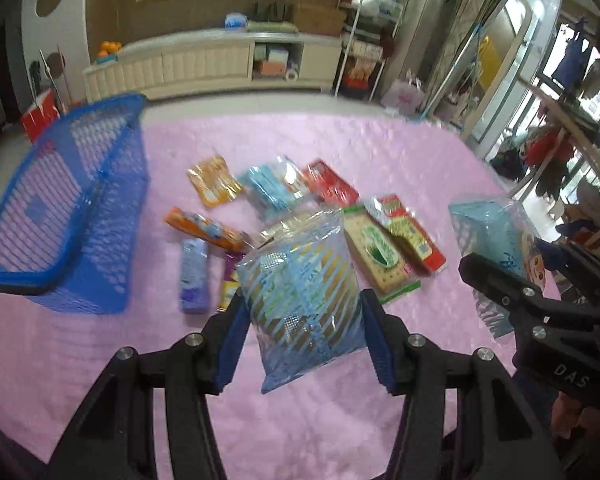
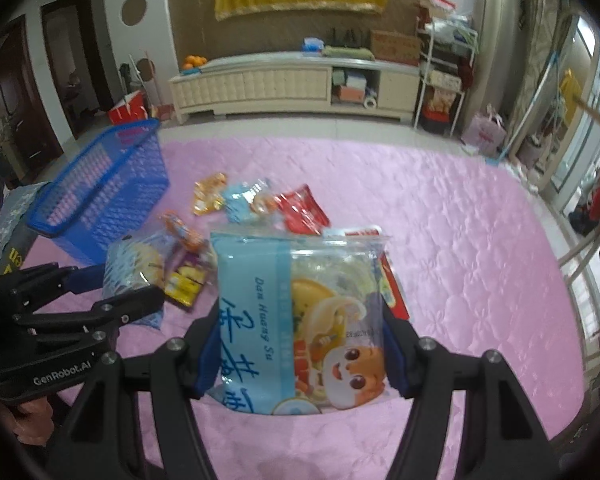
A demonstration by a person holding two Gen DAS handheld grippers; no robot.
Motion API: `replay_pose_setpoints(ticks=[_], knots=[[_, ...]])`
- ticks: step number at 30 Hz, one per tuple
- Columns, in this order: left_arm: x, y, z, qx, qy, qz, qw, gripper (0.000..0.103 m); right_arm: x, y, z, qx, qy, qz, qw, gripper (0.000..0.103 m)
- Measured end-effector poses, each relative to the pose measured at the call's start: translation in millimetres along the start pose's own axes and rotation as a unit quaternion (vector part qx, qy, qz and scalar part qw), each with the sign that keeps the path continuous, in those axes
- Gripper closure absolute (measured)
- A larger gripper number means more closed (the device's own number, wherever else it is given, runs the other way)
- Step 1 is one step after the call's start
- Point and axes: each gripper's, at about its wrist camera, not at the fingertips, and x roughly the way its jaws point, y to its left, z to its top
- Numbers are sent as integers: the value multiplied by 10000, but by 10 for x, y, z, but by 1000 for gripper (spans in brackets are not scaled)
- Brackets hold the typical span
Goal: Organize snacks
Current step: 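Carry both bags over the blue basket and open both tools to drop them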
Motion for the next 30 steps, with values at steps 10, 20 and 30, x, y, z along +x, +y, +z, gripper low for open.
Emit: replay_pose_setpoints(ticks=[10, 20, 30], knots=[[-769, 643, 14, -62, -609, 325, 9976, 51, -246, 626, 235, -313, -368, 346, 9982, 33], [-1222, 1515, 157, -347, -919, 821, 9918, 51, -137, 1262, 614, -642, -510, 777, 9936, 33], [-1092, 2208, 317, -654, -732, 989, 9902, 51, 254, 1839, 905, -1006, -326, 1137, 9879, 33]])
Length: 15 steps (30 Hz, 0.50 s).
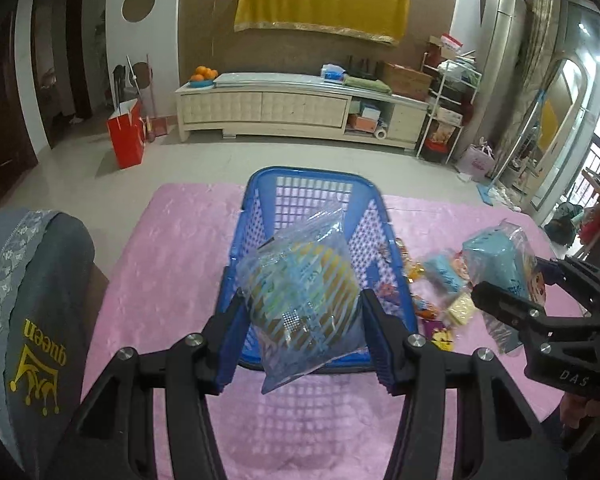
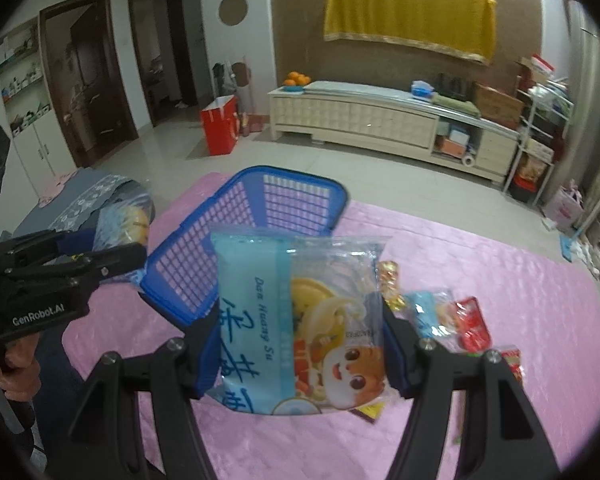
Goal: Organize snacks
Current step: 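Carry both bags over the blue basket and open both tools to drop them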
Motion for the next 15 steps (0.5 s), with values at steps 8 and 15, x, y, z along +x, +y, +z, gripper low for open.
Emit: replay_pose_setpoints(ticks=[8, 15], knots=[[375, 189, 44, 53, 314, -100, 9994, 51, 390, 283, 132, -297, 260, 121, 9991, 33], [669, 152, -2, 357, 576, -225, 9974, 51, 650, 364, 133, -481, 531, 92, 9974, 33]])
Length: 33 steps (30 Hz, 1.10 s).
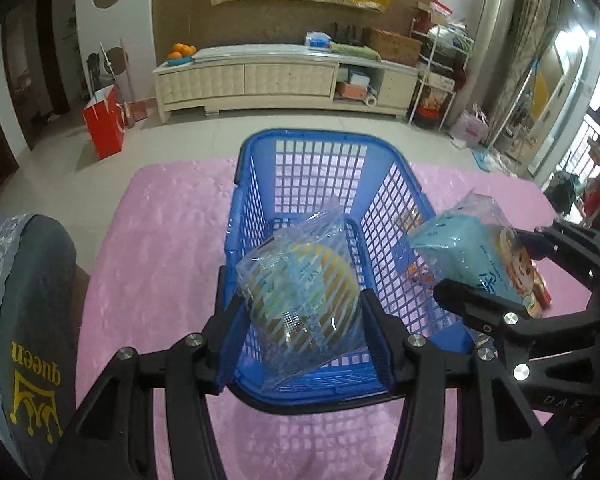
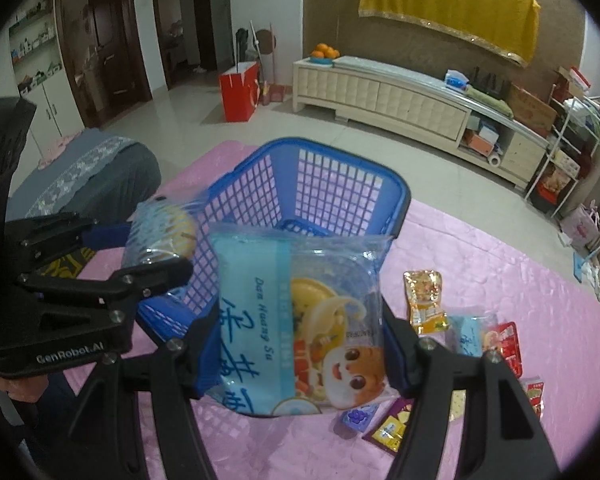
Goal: Organize snacks
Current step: 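Carry both bags over the blue basket and open both tools to drop them, then withdraw both tools from the basket back toward the snack pile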
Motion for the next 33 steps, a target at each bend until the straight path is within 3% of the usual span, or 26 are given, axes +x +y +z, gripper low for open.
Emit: replay_pose_setpoints(ticks=[4, 21, 25, 30, 33], knots=[[85, 11, -18, -19, 159, -106, 9998, 51, 102, -27, 0, 20, 121, 9, 9999, 33], [-12, -37, -54, 182, 40, 21, 9998, 51, 161, -20, 20, -200, 204, 208, 9994, 32], [-89, -16, -26, 142, -66, 30, 9999, 40, 157, -31, 22, -205, 254, 299, 9990, 31], [-208, -40, -51, 151, -159, 186, 9996, 38, 26, -55, 43, -150, 14, 294, 9995, 14], [-302, -56, -83, 133, -206, 213, 9995, 37, -98, -43, 52, -158, -132, 267, 9994, 12]])
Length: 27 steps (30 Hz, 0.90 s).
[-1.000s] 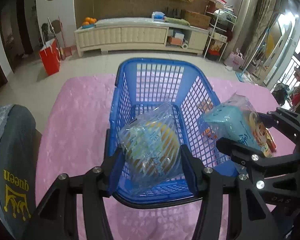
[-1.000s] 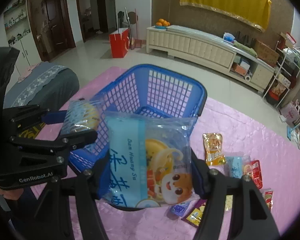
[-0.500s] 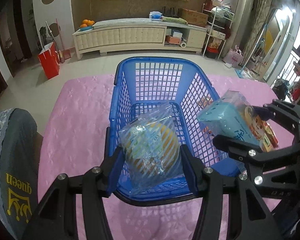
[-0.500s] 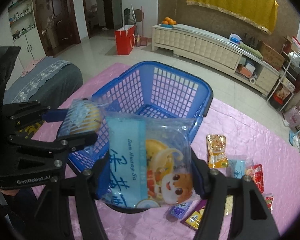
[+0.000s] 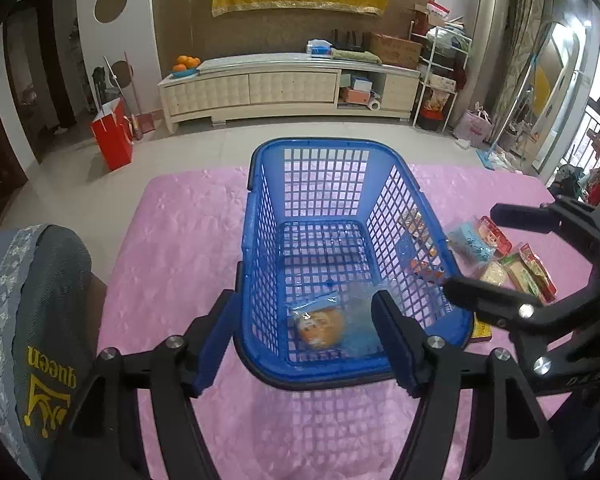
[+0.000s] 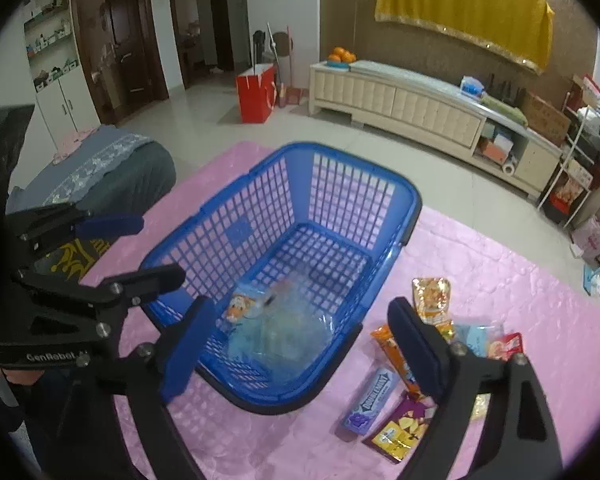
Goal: Organize snacks
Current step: 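Withdraw both tools from the basket back toward the snack pile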
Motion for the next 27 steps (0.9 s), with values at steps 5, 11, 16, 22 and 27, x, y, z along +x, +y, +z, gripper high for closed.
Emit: replay_pose_setpoints(ticks=[5, 11, 16, 22, 27], knots=[[-226, -143, -45, 31, -133, 1, 9999, 37, -251, -43, -28, 79, -179, -33, 9998, 12], [-579, -450, -50, 136, -420, 4, 9990, 37, -608, -128, -146, 202, -381, -151, 9990, 12], [-802, -724, -59, 270, -623, -63, 9977, 37, -900, -227, -302, 326, -469, -298, 9979, 12], [-913, -1107, -101, 490, -777, -195, 9956, 23, -1218, -414, -492, 488, -644, -459, 9957, 12], [-927, -1410, -89, 675, -803, -328, 9939, 23, -1400, -586, -662, 645, -698, -669, 9932, 12]])
